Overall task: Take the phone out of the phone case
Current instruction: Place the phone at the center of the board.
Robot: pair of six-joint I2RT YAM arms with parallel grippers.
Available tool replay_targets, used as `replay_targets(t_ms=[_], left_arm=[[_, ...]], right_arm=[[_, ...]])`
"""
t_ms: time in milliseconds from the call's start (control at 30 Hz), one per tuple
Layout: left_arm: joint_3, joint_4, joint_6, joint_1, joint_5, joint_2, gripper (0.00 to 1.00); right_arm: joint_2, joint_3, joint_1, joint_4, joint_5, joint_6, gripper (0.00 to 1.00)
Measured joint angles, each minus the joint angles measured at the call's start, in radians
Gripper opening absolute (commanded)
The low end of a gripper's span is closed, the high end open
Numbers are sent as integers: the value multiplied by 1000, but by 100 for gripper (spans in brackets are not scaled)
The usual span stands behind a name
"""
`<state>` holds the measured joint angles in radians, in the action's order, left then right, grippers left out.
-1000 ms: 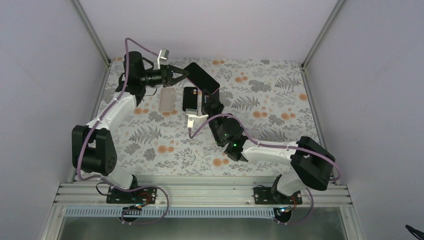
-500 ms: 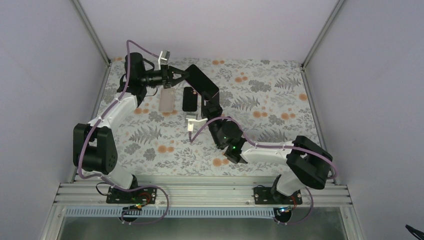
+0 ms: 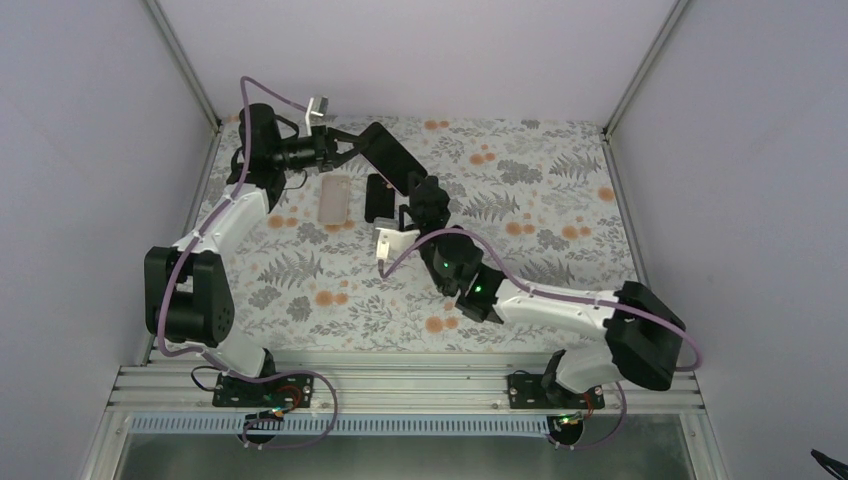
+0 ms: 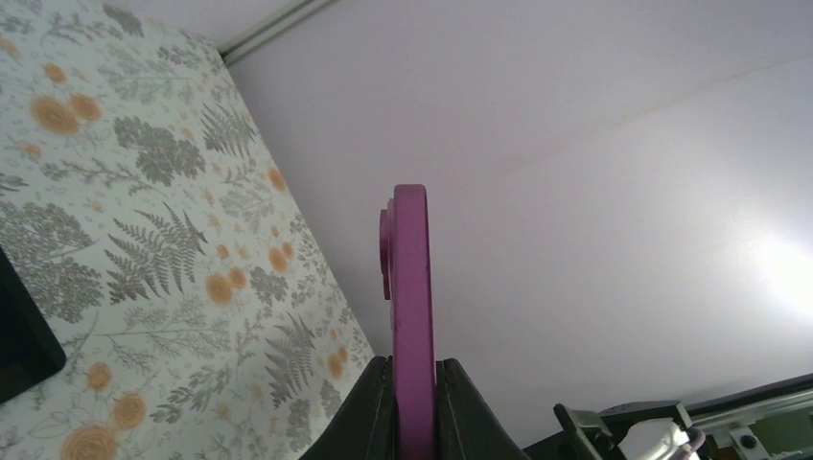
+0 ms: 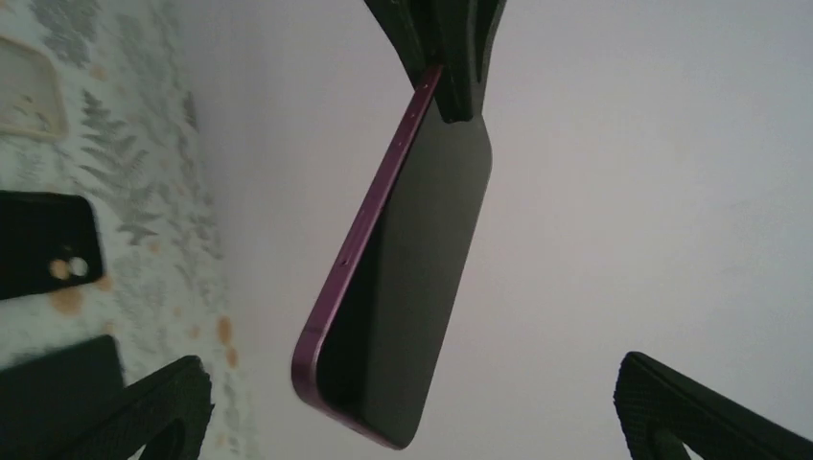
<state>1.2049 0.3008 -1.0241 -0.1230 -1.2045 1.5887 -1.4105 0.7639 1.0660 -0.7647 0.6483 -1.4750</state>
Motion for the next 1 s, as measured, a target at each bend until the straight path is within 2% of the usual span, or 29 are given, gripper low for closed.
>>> replay_targets(t_ms=[200,400,633,767,833,1000], left_arm=[[0,-43,79,16,1,0,2],[0,-101,165,16,3,0,2],[51,-253,348,16,-2,0,2],[106,-355,489,11,-32,-2,2],[145,-447,606,-4,-38,-2,2],[254,-680,880,-84,-39,-3,2]], right_arm=[[53,249,-2,545,-120,398,99],[113,388,-71,906,-349,684,99],[120,495,-279,1172,-661,905,99],[102,583,-422,1273,-885,1001,99],[80,626,-498,1314,-1007,1043,100],[-8,695,-656,1404,-1279,1144,87]])
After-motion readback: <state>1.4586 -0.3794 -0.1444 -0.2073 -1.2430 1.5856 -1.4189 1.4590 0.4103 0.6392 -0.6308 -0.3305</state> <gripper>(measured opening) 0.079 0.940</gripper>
